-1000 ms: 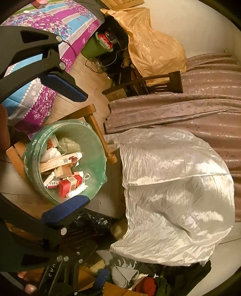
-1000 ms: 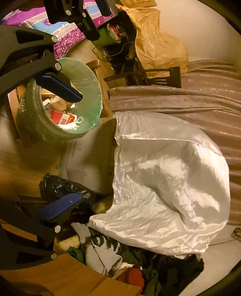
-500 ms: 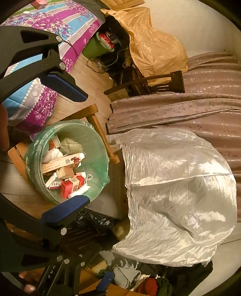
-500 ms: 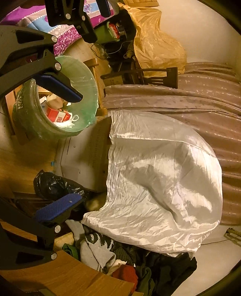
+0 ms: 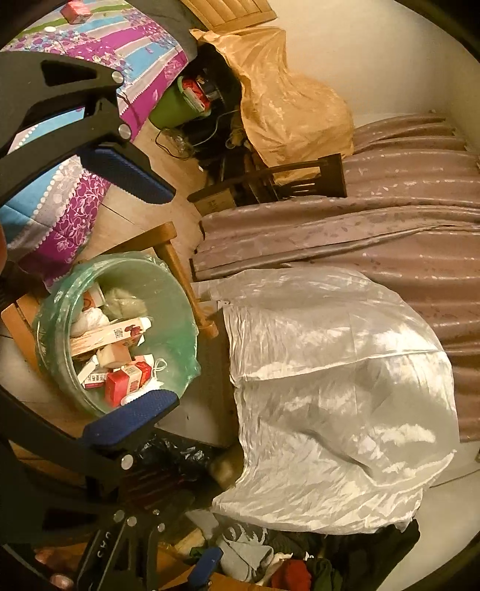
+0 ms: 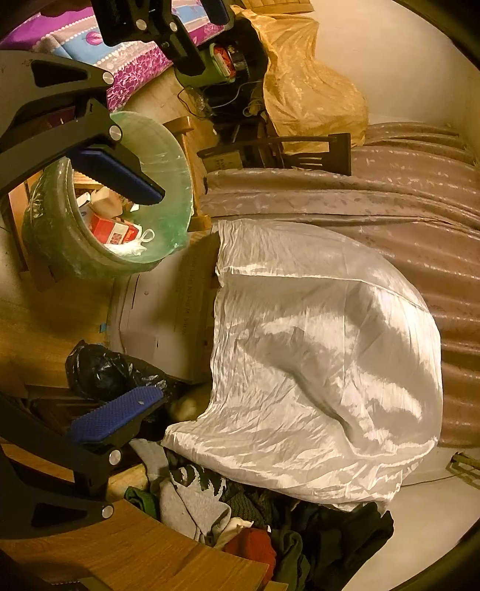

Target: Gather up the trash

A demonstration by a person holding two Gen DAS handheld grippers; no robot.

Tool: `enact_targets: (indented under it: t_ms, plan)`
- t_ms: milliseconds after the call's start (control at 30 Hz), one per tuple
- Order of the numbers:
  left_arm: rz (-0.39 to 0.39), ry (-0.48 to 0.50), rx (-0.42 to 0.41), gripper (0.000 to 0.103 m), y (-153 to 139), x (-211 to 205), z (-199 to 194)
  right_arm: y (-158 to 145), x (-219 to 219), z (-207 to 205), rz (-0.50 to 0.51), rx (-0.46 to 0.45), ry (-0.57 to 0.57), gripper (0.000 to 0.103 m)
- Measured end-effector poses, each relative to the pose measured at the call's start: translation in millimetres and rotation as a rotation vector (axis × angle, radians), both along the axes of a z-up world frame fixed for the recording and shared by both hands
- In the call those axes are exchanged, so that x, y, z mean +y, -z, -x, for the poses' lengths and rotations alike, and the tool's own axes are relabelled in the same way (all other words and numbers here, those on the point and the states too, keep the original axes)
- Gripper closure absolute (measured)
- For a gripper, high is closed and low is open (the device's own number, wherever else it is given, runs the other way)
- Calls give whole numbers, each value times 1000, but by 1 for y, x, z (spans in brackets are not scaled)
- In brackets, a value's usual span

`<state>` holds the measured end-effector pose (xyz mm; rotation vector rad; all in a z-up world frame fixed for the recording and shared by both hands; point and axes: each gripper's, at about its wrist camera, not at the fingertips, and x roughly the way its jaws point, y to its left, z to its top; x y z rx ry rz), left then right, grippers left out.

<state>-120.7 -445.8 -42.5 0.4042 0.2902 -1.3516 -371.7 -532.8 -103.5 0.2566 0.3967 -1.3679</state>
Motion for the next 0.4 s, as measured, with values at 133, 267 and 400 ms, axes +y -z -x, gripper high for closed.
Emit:
enact_targets:
  t_ms: [133,267,400]
  plan:
    - [-3,4,24,6,0,2,-2,-1,0,2,1,-9,8,5]
    - [-24,-4,53,6,2,0,-5,-2,-3,4,-6,-17,11,5]
    - [-15,-4,50,6,2,0,-6,-1,-3,3,-6,-9,5,5]
